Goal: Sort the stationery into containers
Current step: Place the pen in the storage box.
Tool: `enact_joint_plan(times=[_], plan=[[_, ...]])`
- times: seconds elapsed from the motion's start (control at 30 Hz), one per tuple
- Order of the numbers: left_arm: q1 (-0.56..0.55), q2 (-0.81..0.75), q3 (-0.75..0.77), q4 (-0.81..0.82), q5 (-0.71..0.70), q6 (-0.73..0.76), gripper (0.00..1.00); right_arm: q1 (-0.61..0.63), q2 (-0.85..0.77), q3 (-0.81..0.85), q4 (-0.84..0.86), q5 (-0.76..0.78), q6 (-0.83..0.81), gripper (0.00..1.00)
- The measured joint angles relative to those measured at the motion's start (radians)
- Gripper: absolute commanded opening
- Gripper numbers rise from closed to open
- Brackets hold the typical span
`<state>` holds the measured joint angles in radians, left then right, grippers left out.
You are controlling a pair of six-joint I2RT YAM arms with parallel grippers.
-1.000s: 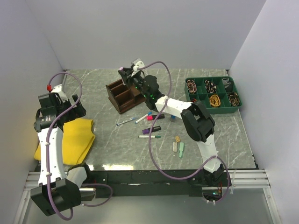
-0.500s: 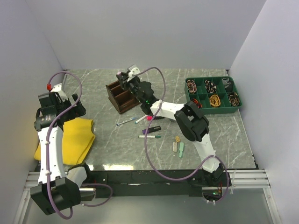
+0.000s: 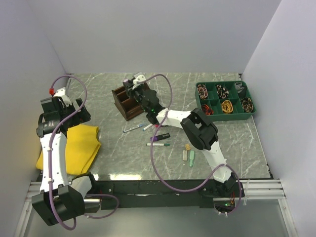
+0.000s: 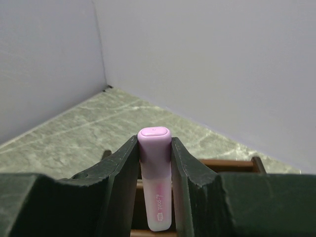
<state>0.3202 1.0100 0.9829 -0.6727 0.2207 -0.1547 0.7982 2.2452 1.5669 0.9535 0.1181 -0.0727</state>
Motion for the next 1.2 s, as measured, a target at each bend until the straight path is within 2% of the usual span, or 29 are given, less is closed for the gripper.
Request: enact_joint_plan(times=[0.2, 0.27, 0.3, 0.37, 0.4, 0.6, 0.77, 0.83, 0.9, 1.0, 1.1, 1.13, 1.2], plan=[[0.0, 0.003, -0.002, 0.005, 0.002, -0.001, 0.99, 0.0, 0.055, 0.006, -0.009, 0.032, 0.001, 0.0], [0.0, 0.005, -0.002, 0.009, 0.003, -0.001, 1.0, 0.001, 0.069, 0.009, -0.023, 0.039, 0.001, 0.2], [0.0, 0.009, -0.002, 0.012, 0.003, 0.0, 0.99, 0.001, 0.074, 0.013, -0.029, 0.04, 0.001, 0.4], [0.0, 0.015, -0.002, 0.012, 0.003, 0.0, 0.99, 0.003, 0.076, 0.016, -0.031, 0.048, 0.0, 0.56], [0.0, 0.018, -0.002, 0.011, 0.003, 0.0, 0.99, 0.004, 0.076, 0.016, -0.027, 0.054, 0.0, 0.71], [0.0, 0.021, -0.002, 0.021, 0.008, -0.008, 1.0, 0.006, 0.008, -0.065, -0.028, 0.073, -0.023, 0.81], [0.0, 0.007, 0.0, 0.026, 0.019, -0.016, 1.0, 0.007, -0.19, -0.155, -0.15, 0.049, -0.052, 0.98], [0.0, -0.008, 0.007, 0.025, 0.019, -0.016, 0.99, 0.003, -0.314, -0.172, -0.267, -0.012, -0.092, 0.99], [0.0, -0.027, 0.024, 0.027, 0.019, -0.016, 1.0, -0.009, -0.434, -0.169, -0.398, -0.121, -0.163, 0.96], [0.0, -0.063, 0.054, 0.034, 0.022, -0.016, 0.99, -0.051, -0.549, -0.062, -0.747, -0.375, -0.351, 0.9], [0.0, -0.091, 0.075, 0.035, 0.047, -0.015, 1.0, -0.093, -0.503, 0.159, -1.173, -0.541, -0.605, 0.82], [0.0, -0.099, 0.076, 0.034, 0.058, -0.014, 0.99, -0.103, -0.455, 0.255, -1.354, -0.578, -0.708, 0.81], [0.0, -0.112, 0.076, 0.027, 0.082, -0.014, 1.0, -0.115, -0.36, 0.358, -1.587, -0.604, -0.853, 0.77]])
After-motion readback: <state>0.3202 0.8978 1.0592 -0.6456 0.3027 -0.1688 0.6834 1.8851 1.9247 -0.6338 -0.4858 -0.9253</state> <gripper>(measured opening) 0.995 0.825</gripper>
